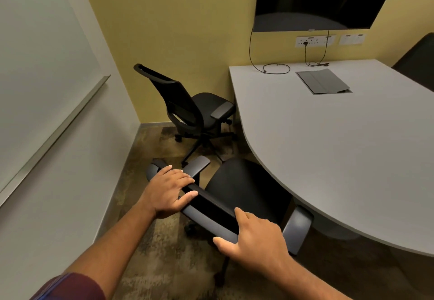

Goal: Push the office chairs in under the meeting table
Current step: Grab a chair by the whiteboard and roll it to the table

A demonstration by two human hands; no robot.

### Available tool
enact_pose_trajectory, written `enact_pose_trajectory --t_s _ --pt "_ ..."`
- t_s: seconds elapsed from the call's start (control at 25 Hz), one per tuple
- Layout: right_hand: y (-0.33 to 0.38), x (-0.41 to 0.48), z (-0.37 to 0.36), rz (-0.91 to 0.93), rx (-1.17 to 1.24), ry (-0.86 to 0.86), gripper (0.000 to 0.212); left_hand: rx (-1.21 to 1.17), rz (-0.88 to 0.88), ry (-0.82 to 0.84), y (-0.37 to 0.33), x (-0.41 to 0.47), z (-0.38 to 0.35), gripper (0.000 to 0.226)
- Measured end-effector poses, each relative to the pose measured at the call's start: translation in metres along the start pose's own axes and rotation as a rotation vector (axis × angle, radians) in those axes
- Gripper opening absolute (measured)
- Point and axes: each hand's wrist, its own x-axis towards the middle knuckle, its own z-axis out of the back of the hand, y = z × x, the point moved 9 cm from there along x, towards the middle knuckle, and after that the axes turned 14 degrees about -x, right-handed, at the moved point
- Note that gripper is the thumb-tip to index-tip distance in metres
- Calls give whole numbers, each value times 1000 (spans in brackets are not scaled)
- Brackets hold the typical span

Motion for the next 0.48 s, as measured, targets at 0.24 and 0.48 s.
enact_pose_trajectory --t_s 0.24,0.48 --pt "-20 10 9 -56 -25 -51 103 -1 -27 74 -4 47 -10 78" --pt "-41 33 10 -143 -34 -44 98 19 -58 151 1 97 -21 83"
